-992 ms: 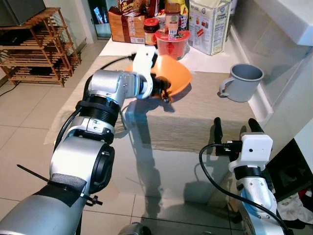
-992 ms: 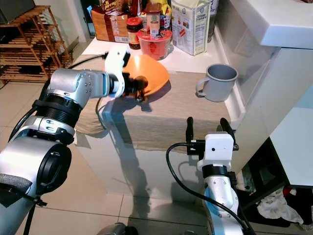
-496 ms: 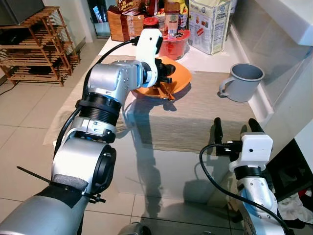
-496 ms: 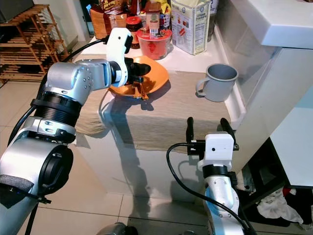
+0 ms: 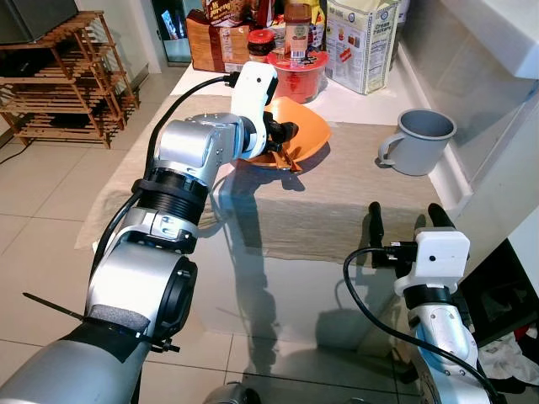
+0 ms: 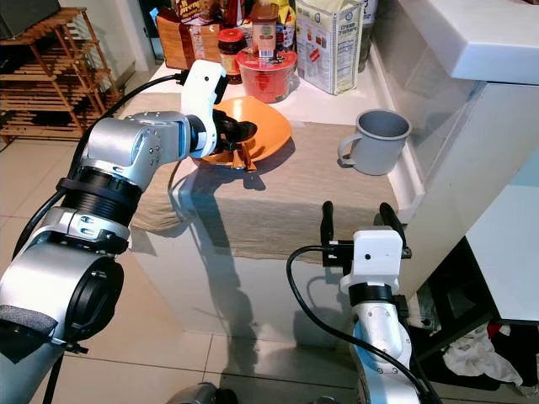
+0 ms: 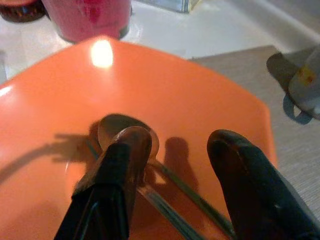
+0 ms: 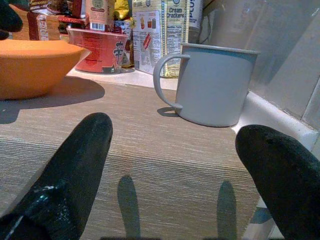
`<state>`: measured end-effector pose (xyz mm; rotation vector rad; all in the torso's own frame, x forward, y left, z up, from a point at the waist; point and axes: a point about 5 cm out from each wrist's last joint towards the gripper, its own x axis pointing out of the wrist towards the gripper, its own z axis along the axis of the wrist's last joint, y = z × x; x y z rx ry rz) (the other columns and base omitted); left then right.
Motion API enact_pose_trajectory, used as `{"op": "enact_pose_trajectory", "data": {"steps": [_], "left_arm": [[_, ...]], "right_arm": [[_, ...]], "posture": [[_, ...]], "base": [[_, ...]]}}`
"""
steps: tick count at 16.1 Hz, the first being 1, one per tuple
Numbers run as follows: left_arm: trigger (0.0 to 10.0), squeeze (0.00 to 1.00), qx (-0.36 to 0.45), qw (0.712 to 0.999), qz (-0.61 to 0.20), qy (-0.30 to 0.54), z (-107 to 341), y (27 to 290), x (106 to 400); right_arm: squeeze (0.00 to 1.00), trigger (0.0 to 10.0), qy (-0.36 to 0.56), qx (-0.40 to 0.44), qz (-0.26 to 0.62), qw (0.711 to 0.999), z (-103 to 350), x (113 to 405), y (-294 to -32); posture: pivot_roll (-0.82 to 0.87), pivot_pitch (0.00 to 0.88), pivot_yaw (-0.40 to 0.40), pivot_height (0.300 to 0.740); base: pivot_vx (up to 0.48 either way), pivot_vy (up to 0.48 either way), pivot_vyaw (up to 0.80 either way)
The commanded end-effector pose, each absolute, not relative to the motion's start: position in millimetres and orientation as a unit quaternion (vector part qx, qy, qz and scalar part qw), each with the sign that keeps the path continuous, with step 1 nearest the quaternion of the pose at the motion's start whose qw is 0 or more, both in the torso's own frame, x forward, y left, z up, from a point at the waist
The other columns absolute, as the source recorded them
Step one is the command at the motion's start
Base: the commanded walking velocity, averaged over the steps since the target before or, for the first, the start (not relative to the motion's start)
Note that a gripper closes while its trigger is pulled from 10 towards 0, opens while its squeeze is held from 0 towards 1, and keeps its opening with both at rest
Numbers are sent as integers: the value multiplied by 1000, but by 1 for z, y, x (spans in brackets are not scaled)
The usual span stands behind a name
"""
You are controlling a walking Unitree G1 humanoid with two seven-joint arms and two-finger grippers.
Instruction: Setting the table
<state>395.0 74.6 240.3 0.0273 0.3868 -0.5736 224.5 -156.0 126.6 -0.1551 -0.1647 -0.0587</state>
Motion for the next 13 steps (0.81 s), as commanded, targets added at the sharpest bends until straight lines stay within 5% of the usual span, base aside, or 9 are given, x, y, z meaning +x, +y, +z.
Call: {"op": "enact_pose_trajectory", "data": {"steps": [1, 13], "left_arm": [[10000, 1000, 23, 938, -281, 202, 237, 77, 395], [10000, 1000, 28, 923, -282, 259, 229, 81, 393]], "right_arm": [[0, 10000, -87, -80, -30, 993, 131, 223, -156], [0, 10000, -87, -79, -28, 993, 130, 225, -155]], "posture": [[-27, 0, 76, 718], [-23, 0, 80, 718]], "base": [[0, 0, 0], [0, 0, 0]]}}
